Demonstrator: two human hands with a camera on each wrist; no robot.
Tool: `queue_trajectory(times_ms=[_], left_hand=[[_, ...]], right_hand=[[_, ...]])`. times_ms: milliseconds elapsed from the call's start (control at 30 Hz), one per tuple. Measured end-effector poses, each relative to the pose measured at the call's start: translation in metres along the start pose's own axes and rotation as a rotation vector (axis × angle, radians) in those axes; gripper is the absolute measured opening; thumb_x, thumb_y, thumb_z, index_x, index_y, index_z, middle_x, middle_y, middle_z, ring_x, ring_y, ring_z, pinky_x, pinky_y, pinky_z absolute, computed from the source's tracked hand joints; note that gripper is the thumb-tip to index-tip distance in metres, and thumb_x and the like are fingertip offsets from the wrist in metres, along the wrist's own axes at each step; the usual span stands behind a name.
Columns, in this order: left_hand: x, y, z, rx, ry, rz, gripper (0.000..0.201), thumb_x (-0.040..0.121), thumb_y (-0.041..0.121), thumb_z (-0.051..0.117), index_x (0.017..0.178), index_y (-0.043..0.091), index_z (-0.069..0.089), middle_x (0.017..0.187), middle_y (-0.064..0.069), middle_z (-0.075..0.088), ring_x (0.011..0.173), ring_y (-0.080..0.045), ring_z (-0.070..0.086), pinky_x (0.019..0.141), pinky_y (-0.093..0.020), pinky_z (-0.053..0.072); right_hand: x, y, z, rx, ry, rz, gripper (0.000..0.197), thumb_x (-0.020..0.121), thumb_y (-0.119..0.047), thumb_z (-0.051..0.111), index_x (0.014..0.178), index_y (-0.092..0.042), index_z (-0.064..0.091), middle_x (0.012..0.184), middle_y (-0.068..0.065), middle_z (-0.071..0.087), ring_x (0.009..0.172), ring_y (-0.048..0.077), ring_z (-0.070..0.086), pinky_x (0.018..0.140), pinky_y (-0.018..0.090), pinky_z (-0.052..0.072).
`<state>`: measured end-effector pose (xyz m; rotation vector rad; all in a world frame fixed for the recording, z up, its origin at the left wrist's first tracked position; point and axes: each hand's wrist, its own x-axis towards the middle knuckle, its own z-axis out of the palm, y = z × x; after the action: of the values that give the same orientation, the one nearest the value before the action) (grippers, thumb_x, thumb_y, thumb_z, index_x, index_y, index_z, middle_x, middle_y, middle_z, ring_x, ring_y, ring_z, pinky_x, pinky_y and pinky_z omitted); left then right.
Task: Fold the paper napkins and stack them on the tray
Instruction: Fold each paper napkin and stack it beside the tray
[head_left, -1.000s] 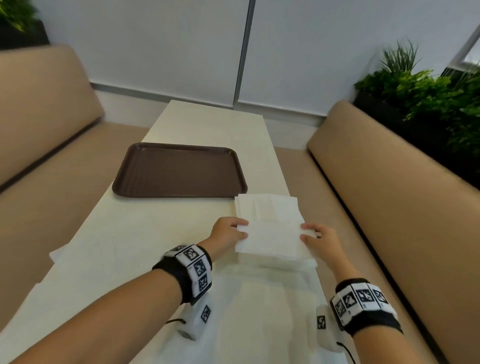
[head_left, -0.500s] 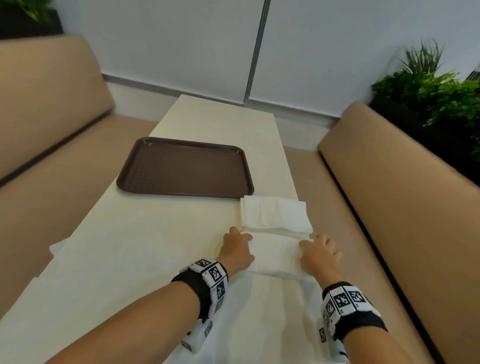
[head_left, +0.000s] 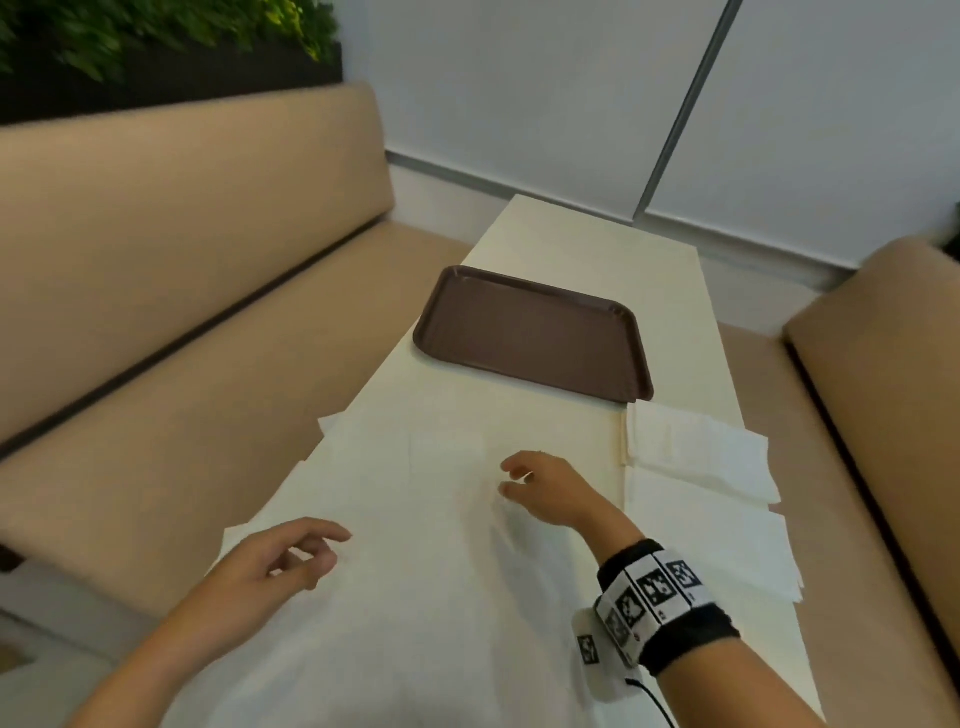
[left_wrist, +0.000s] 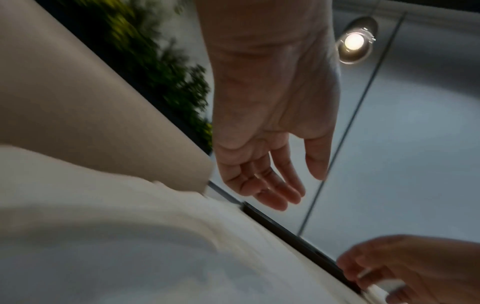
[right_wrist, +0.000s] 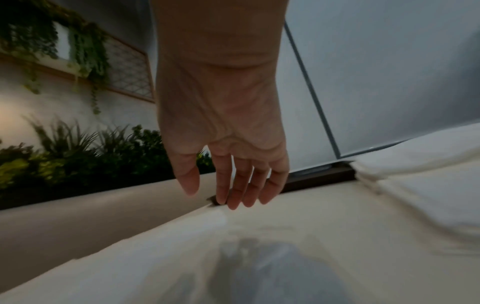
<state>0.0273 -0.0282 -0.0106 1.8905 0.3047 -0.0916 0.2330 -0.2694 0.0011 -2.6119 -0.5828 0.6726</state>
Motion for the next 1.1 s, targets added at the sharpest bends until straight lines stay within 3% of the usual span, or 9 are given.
queue_trajectory(times_ms=[167,233,300,433,533,600,733,900,1100], left_hand=[[-0.041,-0.028,-0.041,-0.135,0.248,-0.071,0.023,0.065,0.048,0.069,0.087,0.043,0.071,0.083,0.004,0.066,0.066,-0.008,0.062,0.062,-0.026,0.042],[-0.051,-0.036,-0.05,-0.179,0.285,-0.08,0.013,0.082,0.03,0.07,0.086,0.042,0.071,0.089,-0.005,0.066,0.066,-0.009,0.062,0.062,-0.028,0.041],[-0.056,-0.043,-0.055,-0.203,0.296,-0.075,0.029,0.087,0.012,0.066,0.086,0.041,0.071,0.087,-0.008,0.064,0.062,-0.006,0.06,0.061,-0.024,0.042],[-0.063,-0.043,-0.06,-0.285,0.32,-0.059,0.019,0.068,0.033,0.072,0.086,0.038,0.073,0.076,0.003,0.064,0.061,-0.004,0.06,0.051,-0.01,0.042],[-0.062,-0.051,-0.063,-0.261,0.364,-0.032,0.025,0.087,0.003,0.063,0.086,0.025,0.074,0.08,-0.003,0.065,0.059,-0.005,0.059,0.05,-0.009,0.042],[-0.06,-0.051,-0.061,-0.25,0.378,-0.037,0.028,0.089,-0.003,0.055,0.091,0.02,0.071,0.076,0.0,0.066,0.059,-0.004,0.058,0.052,-0.008,0.042],[-0.06,-0.049,-0.06,-0.263,0.361,-0.034,0.024,0.09,-0.002,0.054,0.095,0.016,0.069,0.079,-0.004,0.064,0.059,-0.004,0.058,0.056,-0.007,0.042],[-0.061,-0.043,-0.057,-0.286,0.342,-0.022,0.023,0.09,-0.004,0.052,0.097,0.011,0.067,0.083,-0.01,0.059,0.058,-0.003,0.056,0.055,-0.008,0.042],[-0.064,-0.039,-0.053,-0.291,0.338,-0.026,0.019,0.088,0.003,0.061,0.097,0.017,0.07,0.088,-0.014,0.063,0.063,-0.005,0.057,0.059,-0.014,0.042]], right_hand=[[0.029,-0.041,0.032,-0.067,-0.047,0.026,0.054,0.09,-0.042,0.059,0.135,-0.014,0.046,0.134,0.007,0.05,0.123,0.024,0.047,0.097,0.03,0.038],[0.036,-0.05,0.041,-0.13,-0.018,-0.001,0.061,0.088,-0.044,0.062,0.138,-0.016,0.041,0.139,0.008,0.043,0.127,0.026,0.041,0.103,0.035,0.035],[0.042,-0.057,0.046,-0.175,-0.01,-0.043,0.069,0.086,-0.041,0.065,0.143,-0.02,0.034,0.145,0.005,0.035,0.133,0.027,0.033,0.108,0.041,0.031],[0.049,-0.068,0.04,-0.261,-0.053,-0.033,0.076,0.078,-0.046,0.072,0.141,-0.026,0.034,0.141,0.001,0.041,0.132,0.025,0.033,0.105,0.044,0.028],[0.042,-0.077,0.039,-0.254,-0.134,-0.09,0.076,0.068,-0.056,0.077,0.13,-0.028,0.044,0.126,-0.003,0.051,0.119,0.021,0.044,0.098,0.039,0.035],[0.034,-0.082,0.046,-0.313,-0.205,-0.149,0.079,0.063,-0.052,0.082,0.127,-0.026,0.045,0.121,-0.002,0.052,0.112,0.021,0.048,0.095,0.037,0.04],[0.027,-0.082,0.063,-0.33,-0.212,-0.195,0.063,0.065,-0.03,0.085,0.115,-0.017,0.049,0.106,0.0,0.051,0.096,0.023,0.051,0.084,0.036,0.045],[0.021,-0.08,0.067,-0.311,-0.226,-0.215,0.028,0.076,-0.022,0.077,0.089,-0.021,0.053,0.082,-0.009,0.05,0.084,0.018,0.05,0.074,0.029,0.042],[0.007,-0.07,0.081,-0.358,-0.068,-0.34,0.008,0.086,-0.016,0.063,0.091,-0.011,0.066,0.091,-0.003,0.047,0.081,0.018,0.047,0.072,0.028,0.044]])
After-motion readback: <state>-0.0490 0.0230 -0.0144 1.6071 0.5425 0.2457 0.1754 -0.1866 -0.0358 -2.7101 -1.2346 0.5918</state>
